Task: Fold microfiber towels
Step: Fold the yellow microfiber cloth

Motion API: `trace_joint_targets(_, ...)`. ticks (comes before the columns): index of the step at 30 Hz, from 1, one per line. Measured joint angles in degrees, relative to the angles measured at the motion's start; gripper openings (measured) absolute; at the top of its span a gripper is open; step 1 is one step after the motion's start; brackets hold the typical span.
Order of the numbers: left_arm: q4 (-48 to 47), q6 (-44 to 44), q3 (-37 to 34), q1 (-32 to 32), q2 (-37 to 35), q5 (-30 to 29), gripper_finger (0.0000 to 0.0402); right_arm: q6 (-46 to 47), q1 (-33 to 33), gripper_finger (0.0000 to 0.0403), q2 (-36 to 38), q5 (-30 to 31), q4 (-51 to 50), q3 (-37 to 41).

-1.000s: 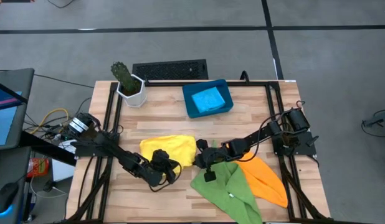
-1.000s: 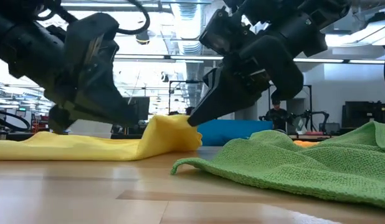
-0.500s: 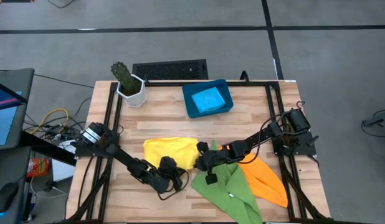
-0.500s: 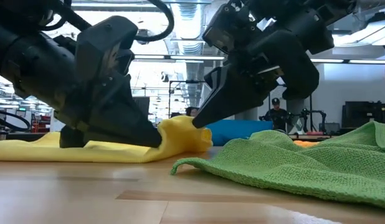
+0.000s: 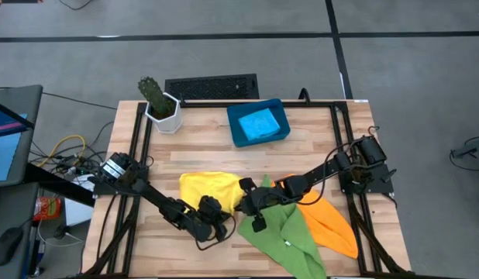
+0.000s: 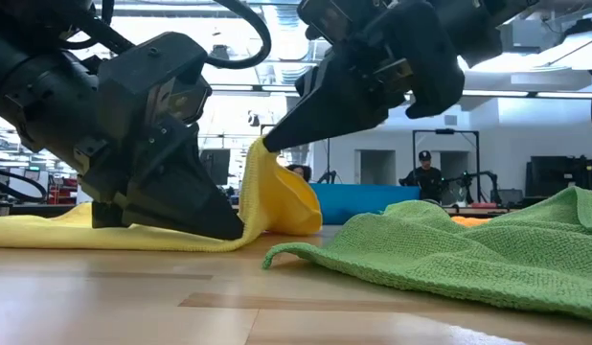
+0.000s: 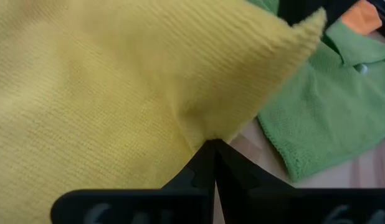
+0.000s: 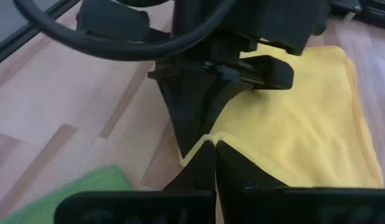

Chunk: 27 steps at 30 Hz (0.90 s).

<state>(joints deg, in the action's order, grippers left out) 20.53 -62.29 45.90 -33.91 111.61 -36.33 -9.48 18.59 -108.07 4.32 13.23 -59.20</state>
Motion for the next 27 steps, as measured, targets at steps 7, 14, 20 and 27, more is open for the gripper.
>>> trace_joint_targets(7, -0.3, 0.4, -0.1, 0.0, 0.0, 0.1, 0.0, -0.9, 0.0, 0.002, 0.0, -2.9, 2.8, 0.0)
trace_joint_targets(14, -0.5, 0.9, -0.1, 0.0, 0.1, 0.7, 0.0, -1.3, -1.6, 0.0023, -3.0, -4.6, 6.2, 0.0)
trace_joint_targets(20, -0.8, 1.6, -0.1, -0.5, 0.0, 2.7, 0.0, -1.4, -1.9, 0.002, -6.7, -5.8, 5.7, -3.0)
trace_joint_targets(27, -1.0, 2.3, 0.1, -0.9, -0.4, 4.5, 0.0, -3.5, -2.7, 0.0025, -6.6, -7.4, 6.7, -4.3)
